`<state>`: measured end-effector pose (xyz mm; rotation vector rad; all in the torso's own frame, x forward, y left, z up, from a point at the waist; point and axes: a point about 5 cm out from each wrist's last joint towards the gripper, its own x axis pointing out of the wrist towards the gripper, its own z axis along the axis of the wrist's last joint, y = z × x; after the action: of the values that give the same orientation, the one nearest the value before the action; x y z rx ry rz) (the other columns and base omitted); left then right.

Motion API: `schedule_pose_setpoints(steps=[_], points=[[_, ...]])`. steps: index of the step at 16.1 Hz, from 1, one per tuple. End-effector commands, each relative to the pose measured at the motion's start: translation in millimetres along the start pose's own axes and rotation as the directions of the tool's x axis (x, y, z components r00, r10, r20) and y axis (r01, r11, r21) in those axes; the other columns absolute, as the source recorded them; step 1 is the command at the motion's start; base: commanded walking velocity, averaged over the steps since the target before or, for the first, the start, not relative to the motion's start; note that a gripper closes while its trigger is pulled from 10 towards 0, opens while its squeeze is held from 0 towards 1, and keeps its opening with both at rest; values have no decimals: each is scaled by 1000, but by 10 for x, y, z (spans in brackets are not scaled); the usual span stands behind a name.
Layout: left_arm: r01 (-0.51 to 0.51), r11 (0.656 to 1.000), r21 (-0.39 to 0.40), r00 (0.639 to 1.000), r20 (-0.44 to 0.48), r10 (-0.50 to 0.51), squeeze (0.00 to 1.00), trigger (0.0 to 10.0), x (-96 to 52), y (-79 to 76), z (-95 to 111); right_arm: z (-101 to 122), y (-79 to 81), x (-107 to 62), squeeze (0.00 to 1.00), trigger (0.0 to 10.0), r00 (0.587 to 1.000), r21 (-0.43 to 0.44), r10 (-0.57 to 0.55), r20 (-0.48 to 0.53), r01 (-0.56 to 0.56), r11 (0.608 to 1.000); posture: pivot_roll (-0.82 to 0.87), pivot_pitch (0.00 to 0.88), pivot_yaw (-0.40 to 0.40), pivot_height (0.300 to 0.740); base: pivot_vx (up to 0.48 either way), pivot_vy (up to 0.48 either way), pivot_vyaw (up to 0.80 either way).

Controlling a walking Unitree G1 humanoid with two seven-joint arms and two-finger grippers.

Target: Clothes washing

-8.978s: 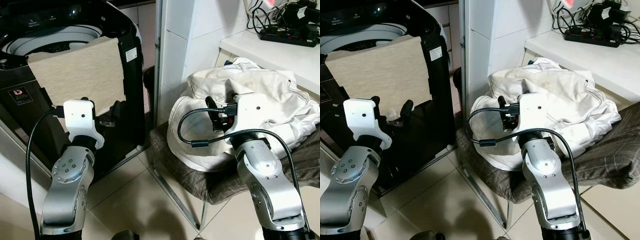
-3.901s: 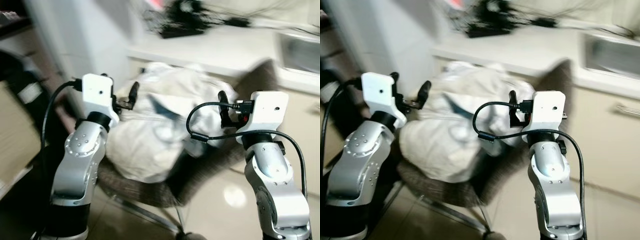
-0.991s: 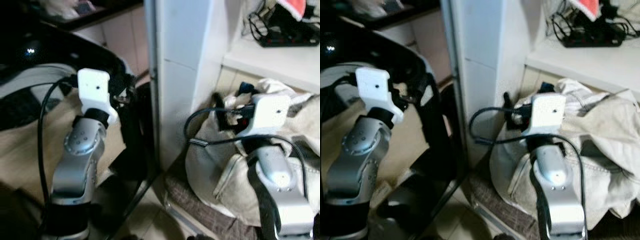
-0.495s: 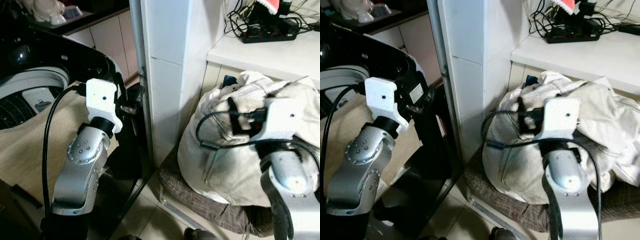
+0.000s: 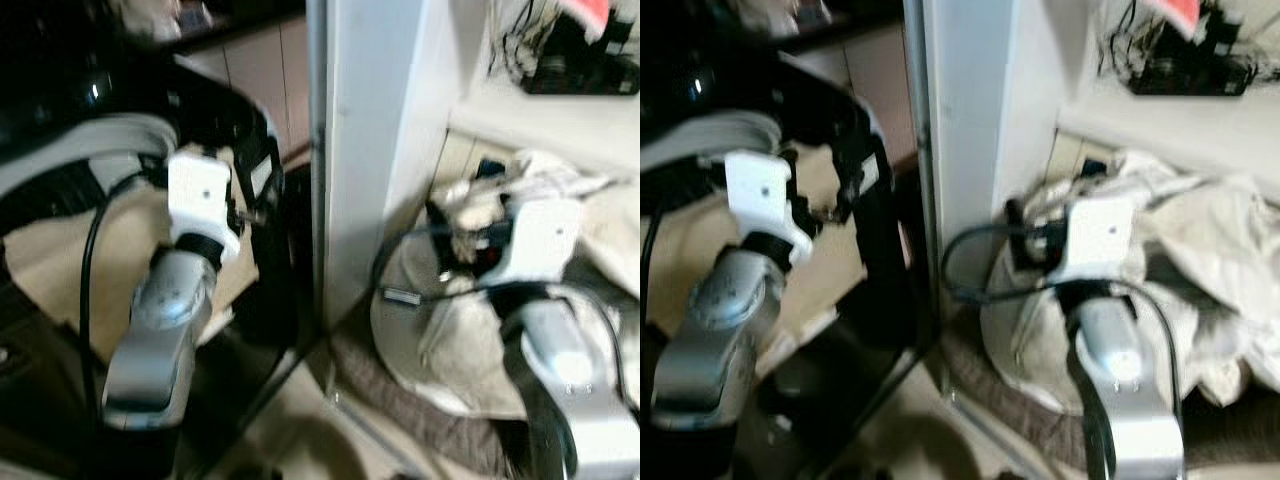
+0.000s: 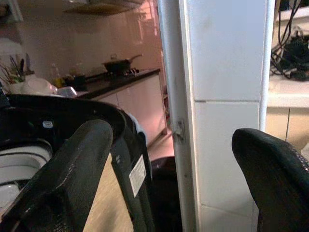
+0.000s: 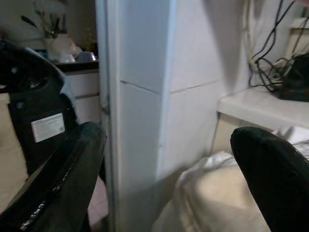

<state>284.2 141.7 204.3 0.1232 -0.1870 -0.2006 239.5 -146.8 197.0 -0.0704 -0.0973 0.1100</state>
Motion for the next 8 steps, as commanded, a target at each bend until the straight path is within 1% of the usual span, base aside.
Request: schedule_pose_setpoints(steps=[1, 3, 4, 6, 8], points=[[20, 1000, 21, 1000, -4, -20, 0, 10000, 2, -16, 25, 1, 10, 4, 0, 10000, 1000, 8, 4, -2, -4, 1000, -50, 32, 38, 740, 0, 0, 0], [11, 1000, 19, 1000, -15, -10, 0, 10000, 26, -9, 8, -1, 18, 2, 0, 10000, 1000, 13, 1, -1, -1, 1000, -53, 35, 47, 740, 0, 0, 0], [10, 1000, 22, 1000, -20, -10, 0, 10000, 50, -15, 11, -5, 18, -7, 0, 10000, 1000, 15, -8, -1, 8, 1000, -56, 39, 56, 740, 0, 274, 0], [16, 1000, 14, 1000, -24, -15, 0, 10000, 67, -19, 8, -4, 13, -18, 0, 10000, 1000, 3, -18, -1, 18, 1000, -62, 42, 61, 740, 0, 362, 0], [16, 1000, 4, 1000, -23, -16, 0, 10000, 75, -26, 12, 12, 0, -26, 0, 10000, 999, 9, -32, 2, 32, 999, -66, 47, 59, 740, 0, 472, 0]])
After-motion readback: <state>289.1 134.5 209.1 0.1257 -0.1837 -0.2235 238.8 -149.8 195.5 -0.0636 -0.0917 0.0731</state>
